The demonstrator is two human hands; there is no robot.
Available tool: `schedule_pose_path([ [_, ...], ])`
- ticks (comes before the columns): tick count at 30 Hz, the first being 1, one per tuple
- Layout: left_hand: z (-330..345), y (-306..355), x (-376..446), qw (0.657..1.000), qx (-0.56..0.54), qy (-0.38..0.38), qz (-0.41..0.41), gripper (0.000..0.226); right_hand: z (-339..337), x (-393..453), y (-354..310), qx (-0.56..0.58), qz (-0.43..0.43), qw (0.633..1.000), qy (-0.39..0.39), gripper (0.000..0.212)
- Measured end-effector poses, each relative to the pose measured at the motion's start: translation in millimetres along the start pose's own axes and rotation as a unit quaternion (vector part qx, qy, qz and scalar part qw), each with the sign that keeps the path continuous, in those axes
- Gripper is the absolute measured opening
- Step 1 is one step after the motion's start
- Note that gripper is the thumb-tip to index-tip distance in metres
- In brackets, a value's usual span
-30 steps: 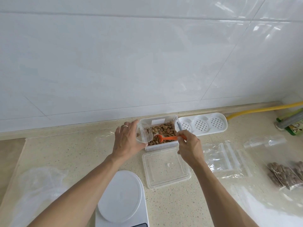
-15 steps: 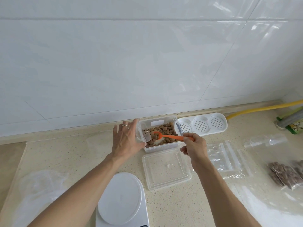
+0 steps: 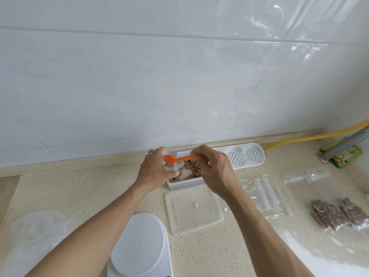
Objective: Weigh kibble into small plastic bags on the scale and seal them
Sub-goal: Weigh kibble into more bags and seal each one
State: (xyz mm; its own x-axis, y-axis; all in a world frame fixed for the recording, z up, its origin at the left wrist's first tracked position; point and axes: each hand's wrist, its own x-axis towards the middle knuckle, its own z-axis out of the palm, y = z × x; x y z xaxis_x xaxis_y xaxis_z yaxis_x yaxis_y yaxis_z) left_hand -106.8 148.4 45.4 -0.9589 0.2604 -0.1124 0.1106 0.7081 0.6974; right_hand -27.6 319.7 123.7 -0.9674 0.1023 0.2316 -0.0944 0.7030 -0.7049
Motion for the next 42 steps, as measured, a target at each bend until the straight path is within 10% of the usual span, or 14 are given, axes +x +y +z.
schedule_pose_path([
  [9, 1.4, -9.4, -3.7, 0.999, 0.036, 0.028, 0.010, 0.090, -5.1, 9.6, 24.7, -0.048, 0.054, 0.987, 0.142, 0.016],
  [17, 7.6, -21.2, -13.0, 0.991, 0.101, 0.054, 0.062, 0.097, 21.0, -2.7, 63.5, -0.246, 0.056, 0.964, 0.083, 0.018],
  [24, 10.0, -28.3, -15.5, 0.990, 0.111, 0.065, 0.062, 0.104, 47.2, -10.2, 65.9, -0.019, 0.214, 0.977, 0.016, 0.022],
  [31, 10.4, -32.8, -11.0, 0.987, 0.136, 0.074, 0.047, 0.105, 48.9, -9.6, 58.6, 0.198, 0.385, 0.900, 0.051, 0.020],
  [42, 2.0, -30.7, -6.3, 0.976, 0.211, 0.050, 0.036, 0.103, 30.1, -12.9, 55.9, 0.325, 0.431, 0.834, 0.115, 0.016],
])
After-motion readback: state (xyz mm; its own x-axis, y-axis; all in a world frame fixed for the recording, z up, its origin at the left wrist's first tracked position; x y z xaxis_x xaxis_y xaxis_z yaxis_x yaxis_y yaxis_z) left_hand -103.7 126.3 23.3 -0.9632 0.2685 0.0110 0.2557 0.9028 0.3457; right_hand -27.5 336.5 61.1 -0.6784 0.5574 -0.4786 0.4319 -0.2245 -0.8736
